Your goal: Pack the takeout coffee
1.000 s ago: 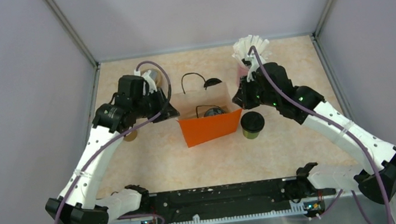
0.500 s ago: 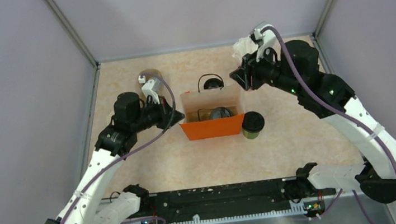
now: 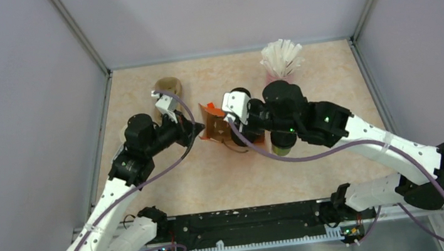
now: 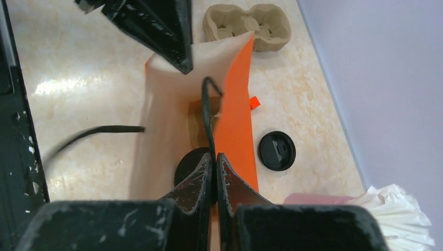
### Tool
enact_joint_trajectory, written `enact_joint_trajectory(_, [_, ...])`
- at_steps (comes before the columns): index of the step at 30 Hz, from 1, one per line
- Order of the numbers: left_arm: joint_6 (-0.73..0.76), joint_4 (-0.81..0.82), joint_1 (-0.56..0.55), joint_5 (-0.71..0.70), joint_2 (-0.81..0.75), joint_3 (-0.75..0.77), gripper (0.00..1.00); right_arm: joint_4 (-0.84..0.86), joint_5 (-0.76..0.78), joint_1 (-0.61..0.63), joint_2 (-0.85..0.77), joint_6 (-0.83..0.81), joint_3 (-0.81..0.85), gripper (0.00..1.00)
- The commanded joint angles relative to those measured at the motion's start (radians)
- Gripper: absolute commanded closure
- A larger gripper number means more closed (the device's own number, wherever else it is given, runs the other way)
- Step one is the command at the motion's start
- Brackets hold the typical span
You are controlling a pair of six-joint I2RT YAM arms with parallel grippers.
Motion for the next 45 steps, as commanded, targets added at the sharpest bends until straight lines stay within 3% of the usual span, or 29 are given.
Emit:
enact_joint_trajectory(1, [0.003,0.041,-0.003,-0.008,-0.004,0.011,1.00,0.103,0.056,0.049,-0.055,-0.095,-0.020,1.00])
enact_joint_trajectory(5, [-0.048,0.017,-0.003,-0.009,-0.009,0.011,1.00,0.049,0.090,0.130,-0.031,-0.093,0.058,1.00])
enact_joint_trajectory(16, [-0.046,-0.001,-0.003,-0.019,-0.030,-0.003,1.00,0.041,0.184,0.206,-0.036,-0.089,0.030,0.99])
enact_joint_trajectory(18, [-0.061,-0.013,-0.003,-0.027,-0.031,-0.003,1.00,0.078,0.201,0.206,-0.038,-0.062,0.061,0.94])
enact_joint_trajectory(21, [-0.093,0.003,-0.003,-0.034,-0.053,-0.027,1.00,0.099,0.224,0.206,-0.035,-0.036,0.093,0.71])
enact_joint_trajectory(25, [-0.133,0.004,-0.003,-0.055,-0.066,-0.043,1.00,0.045,0.233,0.207,-0.039,0.005,0.107,0.59])
enact_joint_trajectory(27, [-0.157,-0.002,-0.003,-0.062,-0.070,-0.039,1.00,0.039,0.217,0.207,-0.051,0.026,0.125,0.59])
enact_joint_trajectory(30, [-0.182,0.014,-0.003,-0.073,-0.089,-0.059,1.00,-0.041,0.202,0.226,-0.025,0.012,0.175,0.76])
enact_joint_trajectory(32, [-0.189,0.010,-0.003,-0.092,-0.101,-0.068,1.00,-0.073,0.211,0.261,-0.006,-0.008,0.188,0.80])
enact_joint_trajectory(39, [-0.218,-0.017,-0.003,-0.112,-0.112,-0.067,1.00,-0.013,0.273,0.363,0.038,-0.047,0.190,0.80])
enact_joint_trajectory(45, [-0.206,-0.015,-0.003,-0.105,-0.142,-0.085,1.00,-0.035,0.328,0.351,0.086,-0.019,0.085,0.82])
